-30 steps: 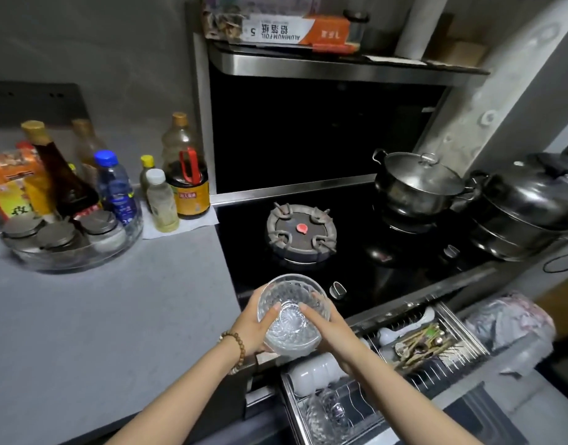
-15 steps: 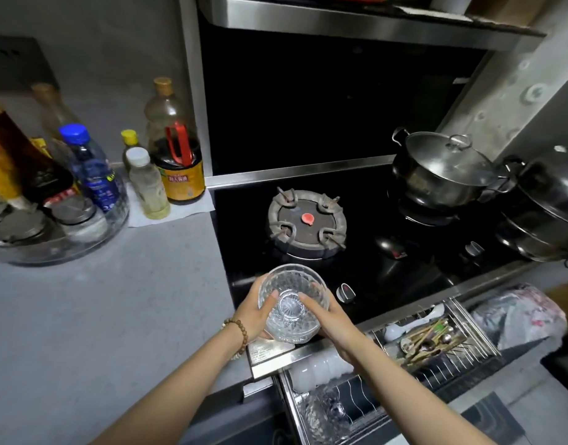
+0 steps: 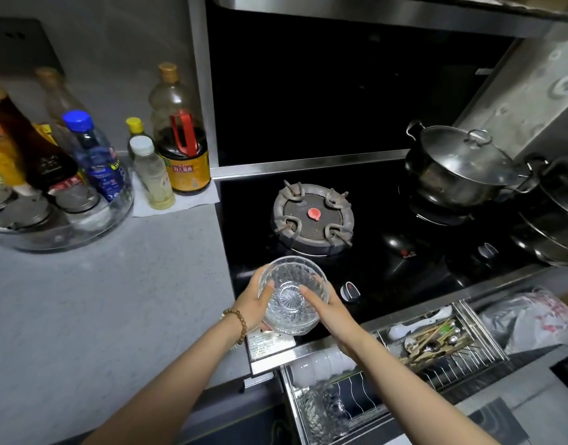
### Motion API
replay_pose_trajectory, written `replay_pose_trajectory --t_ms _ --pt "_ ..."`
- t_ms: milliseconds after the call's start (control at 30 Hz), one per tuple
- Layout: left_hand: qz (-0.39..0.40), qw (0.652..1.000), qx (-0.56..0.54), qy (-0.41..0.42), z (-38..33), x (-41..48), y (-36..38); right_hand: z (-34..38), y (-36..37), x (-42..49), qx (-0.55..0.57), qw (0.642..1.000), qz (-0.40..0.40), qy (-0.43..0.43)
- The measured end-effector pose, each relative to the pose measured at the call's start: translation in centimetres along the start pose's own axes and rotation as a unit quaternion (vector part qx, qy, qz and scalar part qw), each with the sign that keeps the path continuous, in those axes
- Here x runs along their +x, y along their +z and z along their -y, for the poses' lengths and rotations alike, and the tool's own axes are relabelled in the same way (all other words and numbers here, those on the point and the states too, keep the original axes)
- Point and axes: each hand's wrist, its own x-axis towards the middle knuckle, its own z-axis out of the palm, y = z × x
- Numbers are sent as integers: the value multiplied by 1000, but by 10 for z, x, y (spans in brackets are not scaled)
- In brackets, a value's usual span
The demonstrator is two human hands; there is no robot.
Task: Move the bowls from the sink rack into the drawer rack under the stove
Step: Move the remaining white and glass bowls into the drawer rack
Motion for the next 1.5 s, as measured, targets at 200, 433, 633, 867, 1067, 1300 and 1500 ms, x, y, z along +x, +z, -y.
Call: replay_pose_trajectory --t_ms 200,433,633,867,1067,1300,1500 --pt "-27 999 10 23 3 0 -2 -3 7 -2 -31 997 -22 -61" --pt "-31 999 -38 13 9 -4 4 -5 12 -2 -49 993 -52 -94" --pt "-124 992 11 19 12 -3 13 4 17 -2 -70 989 -96 -86" --pt "-131 979 -95 126 -44 -31 25 47 0 -22 -18 983 -71 -168" --pt "-59 973 -157 157 -92 -57 73 70 -57 -64 52 977 -49 -202" --pt "-38 987 -127 93 -88 -78 174 8 -158 -122 -236 932 -61 -269" --pt "-2 996 -85 -28 -53 -74 242 -65 -214 -146 -388 886 69 -242"
